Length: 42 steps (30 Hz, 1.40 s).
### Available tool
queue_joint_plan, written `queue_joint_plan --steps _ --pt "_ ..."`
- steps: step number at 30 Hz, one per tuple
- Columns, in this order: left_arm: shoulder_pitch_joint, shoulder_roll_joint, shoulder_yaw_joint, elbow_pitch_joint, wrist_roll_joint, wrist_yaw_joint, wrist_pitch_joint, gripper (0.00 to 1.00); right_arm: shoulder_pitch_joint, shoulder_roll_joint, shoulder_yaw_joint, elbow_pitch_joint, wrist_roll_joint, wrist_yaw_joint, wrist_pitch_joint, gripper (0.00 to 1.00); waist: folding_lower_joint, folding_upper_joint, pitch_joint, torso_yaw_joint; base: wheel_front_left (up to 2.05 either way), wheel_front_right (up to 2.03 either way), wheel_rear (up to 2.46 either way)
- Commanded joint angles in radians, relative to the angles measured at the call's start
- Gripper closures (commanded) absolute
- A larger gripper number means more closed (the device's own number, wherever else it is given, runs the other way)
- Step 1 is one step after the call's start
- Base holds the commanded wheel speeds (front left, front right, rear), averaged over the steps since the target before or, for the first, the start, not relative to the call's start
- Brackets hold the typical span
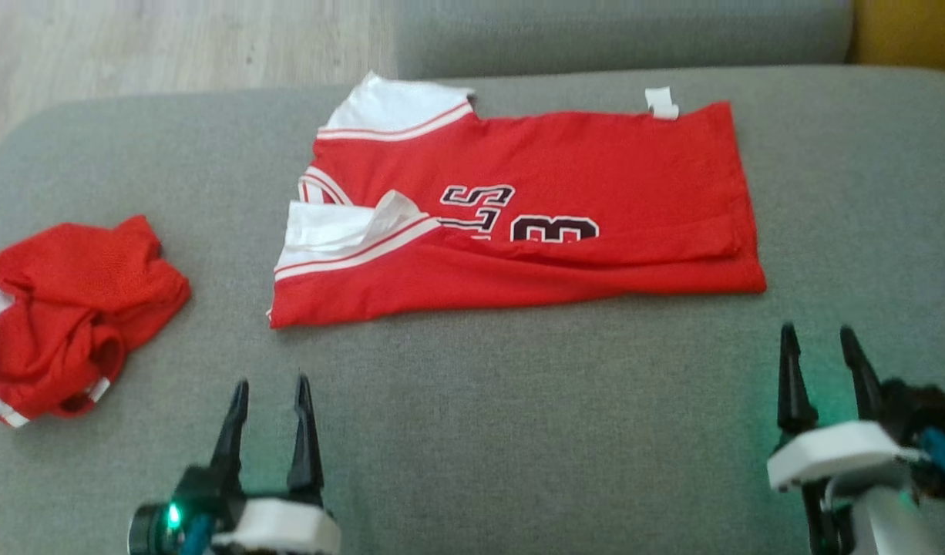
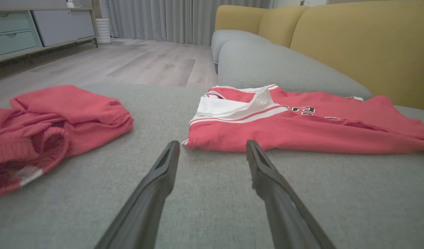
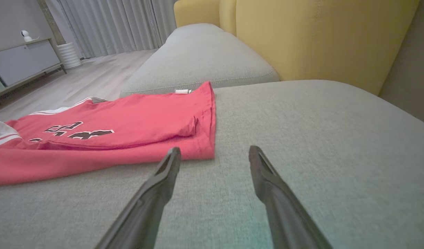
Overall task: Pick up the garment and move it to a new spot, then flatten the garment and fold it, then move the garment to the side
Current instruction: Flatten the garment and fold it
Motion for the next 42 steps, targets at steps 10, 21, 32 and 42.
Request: queue_joint_plan --steps 10,21,32,42 --pt "0.044 0.012 0.017 -0.041 0.004 0.006 -0.005 0.00 0.034 0.003 0.046 -0.040 0.019 -0.001 -0.011 0.00 0.0003 0.0000 -0.030 -0.010 0.00 0.00 0.00" --pt "-0.147 0.012 0.041 0.049 -0.026 -0.038 -0.005 0.00 -0.073 0.003 0.077 -0.063 0.040 -0.001 -0.011 0.00 0.0003 0.0000 0.116 -0.022 0.00 0.00 0.00" --pt "-0.297 0.012 0.107 0.193 -0.113 -0.083 -0.005 0.00 -0.158 0.003 0.107 -0.077 0.057 -0.001 -0.011 0.00 0.0003 0.0000 0.212 -0.052 0.00 0.00 0.00" --pt "-0.309 0.012 0.098 0.186 -0.127 -0.106 -0.005 1.00 -0.196 0.003 0.119 -0.039 0.089 -0.001 -0.011 0.00 0.0003 0.0000 0.228 -0.048 0.00 0.00 0.00"
